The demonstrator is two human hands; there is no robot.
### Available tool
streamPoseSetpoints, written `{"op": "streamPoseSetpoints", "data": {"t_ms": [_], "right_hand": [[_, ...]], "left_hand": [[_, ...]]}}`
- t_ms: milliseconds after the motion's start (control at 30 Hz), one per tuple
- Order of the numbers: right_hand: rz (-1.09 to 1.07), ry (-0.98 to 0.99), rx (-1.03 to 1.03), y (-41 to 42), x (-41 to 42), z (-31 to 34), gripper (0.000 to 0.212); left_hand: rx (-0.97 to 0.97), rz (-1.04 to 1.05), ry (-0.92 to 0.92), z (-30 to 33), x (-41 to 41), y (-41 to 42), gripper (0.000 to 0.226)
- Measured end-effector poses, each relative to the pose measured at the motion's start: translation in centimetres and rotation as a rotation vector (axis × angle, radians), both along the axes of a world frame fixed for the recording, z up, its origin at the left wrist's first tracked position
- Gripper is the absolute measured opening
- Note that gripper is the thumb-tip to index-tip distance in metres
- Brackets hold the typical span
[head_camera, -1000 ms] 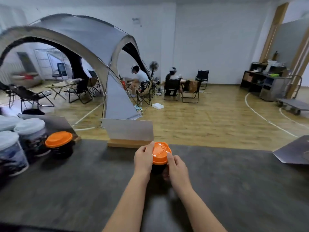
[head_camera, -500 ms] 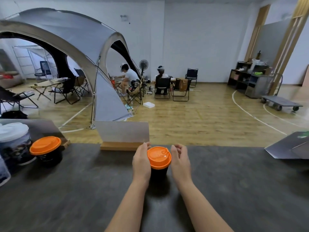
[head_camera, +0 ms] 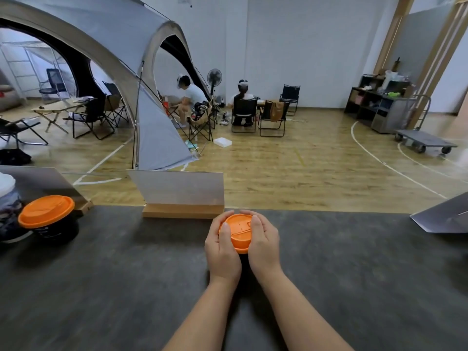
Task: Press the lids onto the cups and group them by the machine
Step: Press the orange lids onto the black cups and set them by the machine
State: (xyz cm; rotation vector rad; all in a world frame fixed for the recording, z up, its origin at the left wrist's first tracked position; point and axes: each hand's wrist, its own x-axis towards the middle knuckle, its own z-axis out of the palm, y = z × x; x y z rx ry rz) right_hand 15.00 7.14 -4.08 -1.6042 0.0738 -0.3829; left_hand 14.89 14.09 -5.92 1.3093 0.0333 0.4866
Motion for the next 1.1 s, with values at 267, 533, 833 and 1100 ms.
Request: {"op": "streamPoseSetpoints", "data": {"t_ms": [267,533,833,1100], "right_hand": [[0.013,0.078,0.209,0.1,-0.5,1.9,0.042],[0.162,0.165,0.295,-0.5,-1.3,1.8,0.025],[0.249,0.108,0.201,-1.4,-1.6,1.4,0.024],[0.202,0.082,0.241,-0.8,-1.9,0.7,0.03]], "left_hand": [[-0.015,-0.007,0.028,0.4,-0.1,0.1,0.041],[-0.035,-0.01,0.016,0.8,-1.8,0.4,0.021],[-0.008,-0.048,-0.028,0.0,-1.2,0.5,0.023],[0.319,0.13,-0.132,0.4,-1.2,1.7,0.028]]}}
